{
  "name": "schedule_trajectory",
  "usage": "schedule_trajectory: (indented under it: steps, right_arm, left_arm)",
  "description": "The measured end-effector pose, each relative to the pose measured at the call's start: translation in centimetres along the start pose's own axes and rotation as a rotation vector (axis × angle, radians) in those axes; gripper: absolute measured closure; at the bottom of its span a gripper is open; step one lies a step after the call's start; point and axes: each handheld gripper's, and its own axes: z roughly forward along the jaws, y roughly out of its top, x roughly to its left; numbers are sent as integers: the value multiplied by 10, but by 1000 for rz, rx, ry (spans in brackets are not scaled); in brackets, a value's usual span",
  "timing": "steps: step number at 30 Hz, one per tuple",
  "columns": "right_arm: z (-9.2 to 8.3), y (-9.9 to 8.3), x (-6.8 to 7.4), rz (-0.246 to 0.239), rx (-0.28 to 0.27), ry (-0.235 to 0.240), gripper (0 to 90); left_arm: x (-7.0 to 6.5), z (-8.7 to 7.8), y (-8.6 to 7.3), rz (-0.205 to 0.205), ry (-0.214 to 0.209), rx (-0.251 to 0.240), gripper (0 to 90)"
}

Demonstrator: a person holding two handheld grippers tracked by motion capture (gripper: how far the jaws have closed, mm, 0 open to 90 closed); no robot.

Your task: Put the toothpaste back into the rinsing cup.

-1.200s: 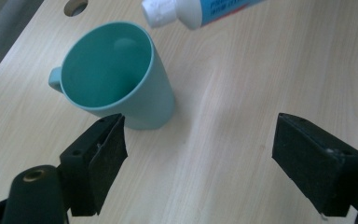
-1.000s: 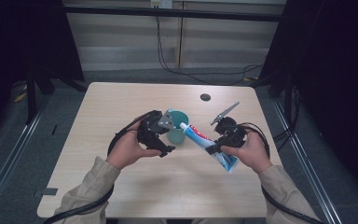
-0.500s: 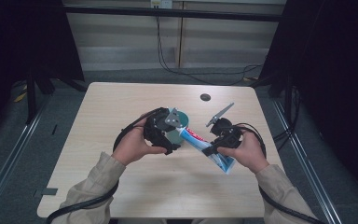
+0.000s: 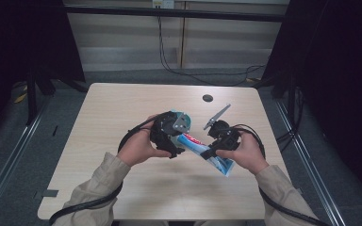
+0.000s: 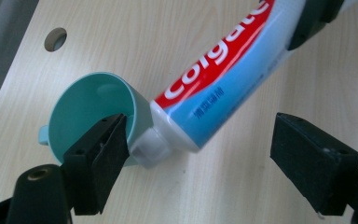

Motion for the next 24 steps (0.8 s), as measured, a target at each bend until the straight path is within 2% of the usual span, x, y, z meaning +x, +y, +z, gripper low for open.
schedule_trajectory:
  steps: [4,8,9,15,18,20,24]
  right_arm:
    - [1,3,3,-16,3,6,749]
    - [0,4,3,-12,2,8,749]
    - [0,4,3,-12,-1,4,749]
    - [-2,3,4,-18,-4,8,749]
    - [-2,4,4,-20,-7,10,749]
    - [-2,4,4,-20,-10,14,748]
    - [-2,7,5,-32,-12,11,749]
  left_arm:
    - [-2,1,2,10,-3,-14,177]
    - [-3,4,2,21,-6,1,178]
    - [-4,5,2,14,-9,-5,178]
    - [-6,8,4,33,-13,-6,185]
    - [-6,8,6,49,-6,-8,186]
    - [-8,9,6,54,-2,-31,201]
    - [-7,14,4,48,14,-12,219]
